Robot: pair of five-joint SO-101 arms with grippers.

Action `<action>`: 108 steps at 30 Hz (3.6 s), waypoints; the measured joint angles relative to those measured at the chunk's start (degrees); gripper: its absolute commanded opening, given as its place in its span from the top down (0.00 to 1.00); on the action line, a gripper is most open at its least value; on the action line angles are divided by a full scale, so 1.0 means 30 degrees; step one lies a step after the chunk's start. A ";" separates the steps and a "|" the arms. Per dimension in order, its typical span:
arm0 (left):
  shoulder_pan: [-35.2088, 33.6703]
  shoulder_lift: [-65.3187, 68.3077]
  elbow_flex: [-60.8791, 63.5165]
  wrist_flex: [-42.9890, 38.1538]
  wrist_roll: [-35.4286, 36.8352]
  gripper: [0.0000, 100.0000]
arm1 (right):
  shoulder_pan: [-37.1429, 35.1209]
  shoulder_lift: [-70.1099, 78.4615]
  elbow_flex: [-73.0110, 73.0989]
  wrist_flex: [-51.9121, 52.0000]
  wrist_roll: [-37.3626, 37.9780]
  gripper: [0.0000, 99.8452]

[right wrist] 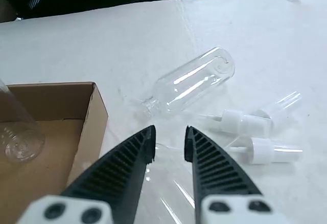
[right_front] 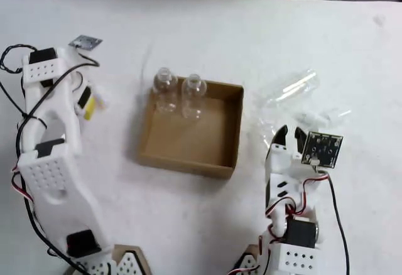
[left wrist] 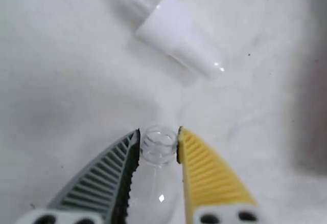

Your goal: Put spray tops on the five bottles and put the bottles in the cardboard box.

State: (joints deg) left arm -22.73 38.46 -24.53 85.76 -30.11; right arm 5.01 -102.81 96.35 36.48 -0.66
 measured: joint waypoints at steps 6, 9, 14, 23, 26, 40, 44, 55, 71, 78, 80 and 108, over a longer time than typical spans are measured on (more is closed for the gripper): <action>0.0000 0.0000 0.0000 0.0176 0.0029 0.98 | 0.0000 0.0000 0.0000 0.0000 0.0000 0.92; 0.0000 0.0000 0.0000 0.0703 0.0029 0.94 | 0.0000 0.0000 0.0000 0.0000 0.0000 0.92; 0.0000 0.0000 0.0000 0.1260 0.0059 0.88 | 0.0000 0.0000 0.0000 0.0000 0.0000 0.92; 0.0000 0.0000 0.0000 0.1495 0.0176 0.89 | 0.0000 0.0000 0.0000 0.0000 0.0000 0.92; 0.0000 0.0000 0.0000 0.1495 0.0176 0.91 | 0.0000 0.0000 0.0000 0.0000 0.0000 0.92; 0.0821 -0.1729 -0.3341 0.5245 0.0176 0.98 | 0.0000 0.0000 0.0000 0.0000 0.0000 0.92; 0.1201 -0.4864 -0.3458 0.5304 0.0176 0.98 | 0.0000 0.0000 0.0000 0.0000 0.0000 0.92; 0.4132 -1.8198 0.0967 0.5392 0.0176 0.98 | 0.0000 0.0000 0.0000 0.0000 0.0000 0.92; 0.6828 -3.3348 1.5267 -0.6271 0.8352 0.98 | 0.0000 0.0000 0.0000 0.0000 0.0000 0.92; 1.2425 -3.5927 1.8901 -0.9201 1.1575 0.98 | -0.0029 0.0000 0.0000 0.0000 0.0000 0.92; 1.4300 -3.6454 2.0044 -1.0608 1.2308 0.98 | -0.0029 0.0000 0.0000 0.0000 0.0000 0.92; 1.9077 -2.7810 3.0330 -3.4403 1.3011 0.98 | 0.2227 0.0000 0.0000 -0.0205 0.0000 0.92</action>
State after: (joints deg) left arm 34.51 -44.97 66.46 -17.45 8.92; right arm 11.69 -102.81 96.35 35.87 -0.66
